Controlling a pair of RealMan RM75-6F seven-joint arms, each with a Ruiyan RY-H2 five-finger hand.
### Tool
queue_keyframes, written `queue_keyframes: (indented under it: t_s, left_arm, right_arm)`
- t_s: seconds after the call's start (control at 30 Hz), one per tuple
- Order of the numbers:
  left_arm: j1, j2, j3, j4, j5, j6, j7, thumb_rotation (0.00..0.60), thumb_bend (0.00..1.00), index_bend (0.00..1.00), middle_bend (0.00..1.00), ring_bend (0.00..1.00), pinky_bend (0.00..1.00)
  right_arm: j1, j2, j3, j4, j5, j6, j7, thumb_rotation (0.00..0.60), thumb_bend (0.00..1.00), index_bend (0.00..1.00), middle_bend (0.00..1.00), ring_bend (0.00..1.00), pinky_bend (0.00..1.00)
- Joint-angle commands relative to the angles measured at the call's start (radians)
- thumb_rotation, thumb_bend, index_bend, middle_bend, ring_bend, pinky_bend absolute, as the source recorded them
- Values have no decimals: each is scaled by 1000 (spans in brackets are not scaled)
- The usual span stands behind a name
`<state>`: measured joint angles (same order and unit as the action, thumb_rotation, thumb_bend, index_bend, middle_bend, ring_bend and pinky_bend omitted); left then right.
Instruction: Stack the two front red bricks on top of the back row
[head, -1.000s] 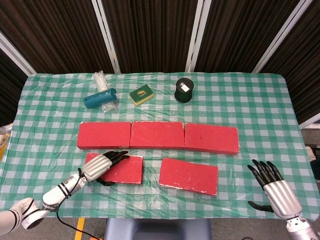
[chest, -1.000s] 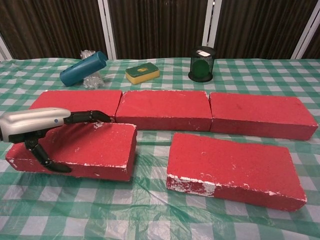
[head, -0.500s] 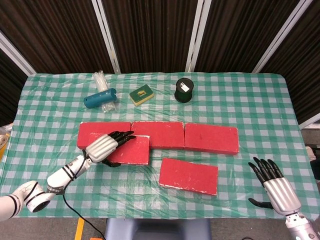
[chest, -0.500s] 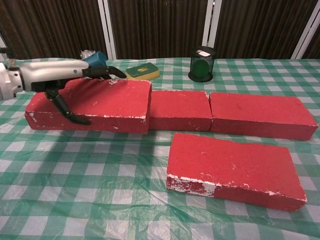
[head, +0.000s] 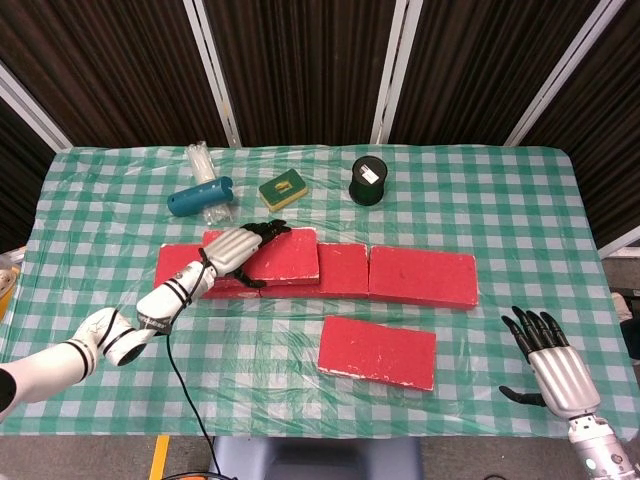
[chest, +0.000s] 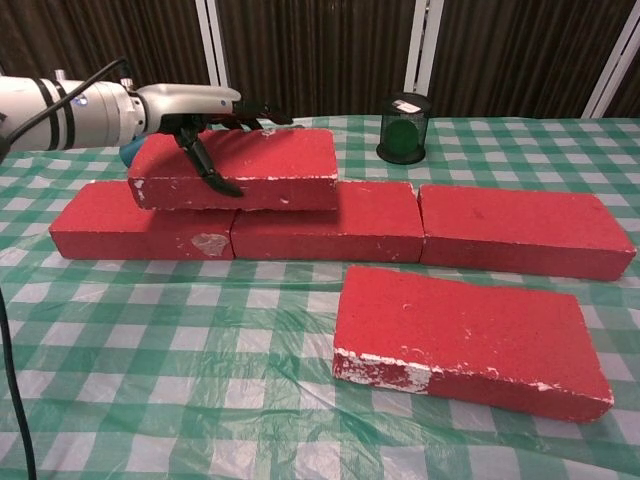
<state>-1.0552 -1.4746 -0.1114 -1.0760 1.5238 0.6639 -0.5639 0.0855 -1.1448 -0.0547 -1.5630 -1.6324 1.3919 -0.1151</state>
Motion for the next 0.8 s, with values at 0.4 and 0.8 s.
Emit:
queue_keyframes:
  t_s: [0.4,0.8]
  left_arm:
    - [-28,-67,33,84,25,14,-60,600,250,0,0,309,574]
    - [-20,-55,44,31,9,31,4,600,250,0,0,285,525]
  right_arm:
    - [4,4,1,1,15,-10,5,538,149,0,0,0,0]
    - [6,7,-3,1,12,-10,13,538,150,0,0,0,0]
